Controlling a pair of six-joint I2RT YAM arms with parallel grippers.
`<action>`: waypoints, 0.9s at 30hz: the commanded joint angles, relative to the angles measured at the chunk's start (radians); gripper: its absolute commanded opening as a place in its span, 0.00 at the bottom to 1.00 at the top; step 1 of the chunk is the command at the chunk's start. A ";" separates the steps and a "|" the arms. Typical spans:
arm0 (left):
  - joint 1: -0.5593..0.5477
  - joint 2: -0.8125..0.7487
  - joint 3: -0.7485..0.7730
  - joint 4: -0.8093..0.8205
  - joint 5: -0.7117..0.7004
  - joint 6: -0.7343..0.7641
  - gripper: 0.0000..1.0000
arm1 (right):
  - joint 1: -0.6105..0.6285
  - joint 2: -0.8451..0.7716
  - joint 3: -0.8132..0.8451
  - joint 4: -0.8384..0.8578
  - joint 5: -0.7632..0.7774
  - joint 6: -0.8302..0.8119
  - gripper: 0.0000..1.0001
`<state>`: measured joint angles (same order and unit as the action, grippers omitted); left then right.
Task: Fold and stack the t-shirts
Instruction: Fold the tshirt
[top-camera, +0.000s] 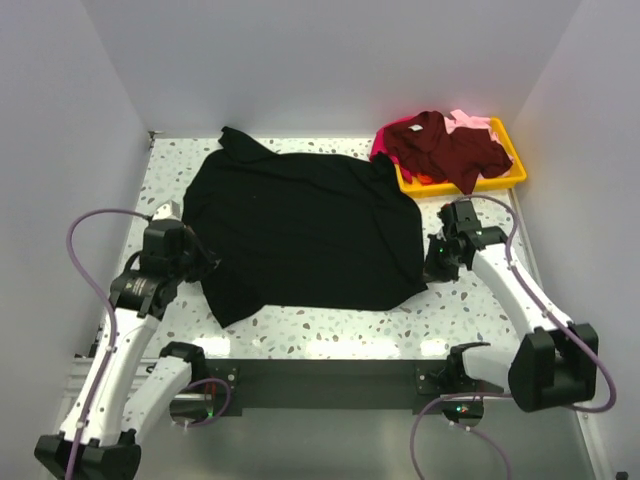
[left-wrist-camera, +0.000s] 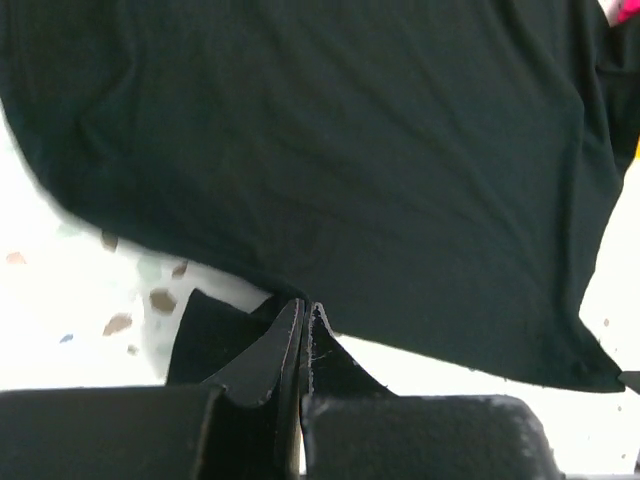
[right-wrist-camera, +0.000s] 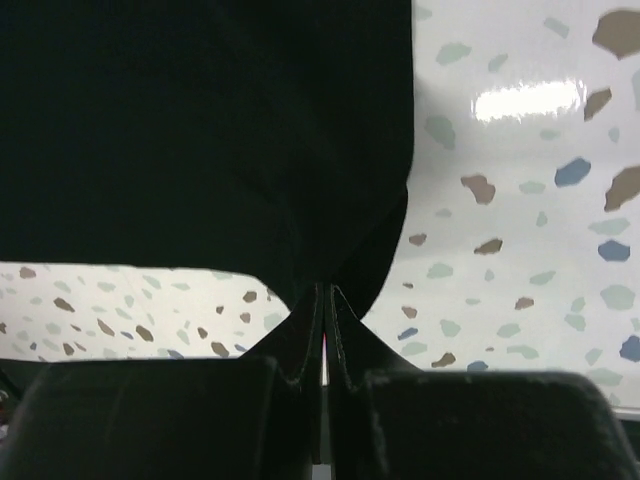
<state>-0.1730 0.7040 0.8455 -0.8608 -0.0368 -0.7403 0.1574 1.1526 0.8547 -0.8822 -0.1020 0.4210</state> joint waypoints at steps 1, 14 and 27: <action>-0.006 0.066 0.026 0.175 -0.028 0.033 0.00 | 0.005 0.080 0.090 0.115 -0.004 -0.028 0.00; 0.062 0.247 0.096 0.282 -0.057 0.070 0.00 | -0.078 0.449 0.337 0.158 -0.027 -0.100 0.00; 0.173 0.423 0.213 0.364 0.087 0.125 0.00 | -0.094 0.657 0.543 0.123 -0.034 -0.139 0.00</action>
<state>-0.0059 1.0977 0.9863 -0.5728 -0.0063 -0.6563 0.0708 1.8091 1.3415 -0.7486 -0.1230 0.3046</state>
